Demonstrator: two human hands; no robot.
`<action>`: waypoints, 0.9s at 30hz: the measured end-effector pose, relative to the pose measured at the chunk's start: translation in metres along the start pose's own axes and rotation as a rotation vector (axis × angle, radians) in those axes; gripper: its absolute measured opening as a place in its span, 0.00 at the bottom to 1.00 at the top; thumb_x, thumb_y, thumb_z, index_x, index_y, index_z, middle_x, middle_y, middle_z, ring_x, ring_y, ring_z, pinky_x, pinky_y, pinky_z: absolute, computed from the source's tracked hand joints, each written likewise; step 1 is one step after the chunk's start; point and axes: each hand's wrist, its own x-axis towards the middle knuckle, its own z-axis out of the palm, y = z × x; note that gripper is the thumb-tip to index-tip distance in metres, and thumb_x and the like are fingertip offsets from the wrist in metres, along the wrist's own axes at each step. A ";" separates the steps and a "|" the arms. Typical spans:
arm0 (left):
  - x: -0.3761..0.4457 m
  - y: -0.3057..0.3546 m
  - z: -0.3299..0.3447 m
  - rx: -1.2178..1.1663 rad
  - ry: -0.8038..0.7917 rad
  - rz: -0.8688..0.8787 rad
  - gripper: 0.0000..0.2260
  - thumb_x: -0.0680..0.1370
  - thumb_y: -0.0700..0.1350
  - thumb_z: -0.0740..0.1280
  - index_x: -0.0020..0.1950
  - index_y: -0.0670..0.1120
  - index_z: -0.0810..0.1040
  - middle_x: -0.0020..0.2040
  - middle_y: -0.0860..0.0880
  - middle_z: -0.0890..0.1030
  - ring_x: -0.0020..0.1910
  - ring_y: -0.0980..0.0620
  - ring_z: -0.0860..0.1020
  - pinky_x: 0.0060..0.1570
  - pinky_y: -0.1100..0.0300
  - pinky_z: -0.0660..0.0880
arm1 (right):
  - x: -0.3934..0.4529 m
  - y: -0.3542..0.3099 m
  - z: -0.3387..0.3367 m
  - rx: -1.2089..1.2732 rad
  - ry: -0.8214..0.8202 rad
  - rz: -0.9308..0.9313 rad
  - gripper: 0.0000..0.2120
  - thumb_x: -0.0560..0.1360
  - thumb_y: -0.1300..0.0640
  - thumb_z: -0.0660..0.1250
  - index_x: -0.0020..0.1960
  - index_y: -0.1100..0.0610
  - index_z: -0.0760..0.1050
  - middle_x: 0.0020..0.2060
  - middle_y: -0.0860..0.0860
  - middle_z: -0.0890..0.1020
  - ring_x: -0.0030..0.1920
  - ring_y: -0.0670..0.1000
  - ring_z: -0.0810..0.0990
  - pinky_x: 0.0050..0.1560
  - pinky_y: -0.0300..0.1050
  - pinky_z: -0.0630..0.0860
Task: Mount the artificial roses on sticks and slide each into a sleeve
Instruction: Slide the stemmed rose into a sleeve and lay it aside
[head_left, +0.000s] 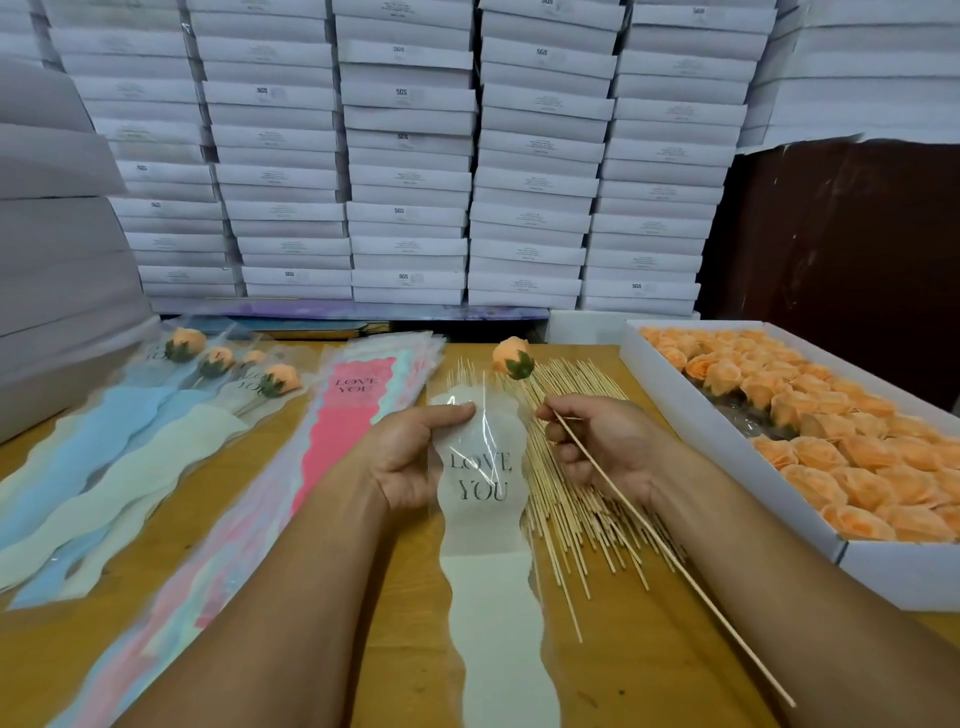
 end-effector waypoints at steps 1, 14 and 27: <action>0.000 -0.001 -0.001 0.020 -0.011 -0.009 0.16 0.74 0.39 0.69 0.60 0.35 0.79 0.52 0.35 0.83 0.45 0.38 0.84 0.44 0.43 0.82 | 0.000 -0.001 -0.001 0.016 -0.014 0.002 0.10 0.82 0.53 0.63 0.46 0.57 0.77 0.30 0.49 0.74 0.25 0.45 0.65 0.19 0.36 0.60; -0.010 -0.008 -0.001 0.221 -0.104 -0.072 0.28 0.71 0.38 0.73 0.70 0.33 0.73 0.65 0.33 0.75 0.64 0.35 0.72 0.72 0.34 0.63 | 0.025 -0.041 -0.012 0.084 0.058 0.104 0.10 0.82 0.62 0.55 0.53 0.60 0.75 0.24 0.48 0.69 0.21 0.42 0.59 0.16 0.34 0.55; -0.011 -0.009 0.003 0.113 -0.308 -0.157 0.15 0.69 0.37 0.75 0.54 0.35 0.82 0.49 0.37 0.83 0.44 0.41 0.84 0.48 0.45 0.81 | 0.079 -0.067 -0.012 0.239 0.013 0.166 0.07 0.85 0.61 0.57 0.60 0.57 0.71 0.25 0.48 0.73 0.17 0.41 0.65 0.14 0.31 0.58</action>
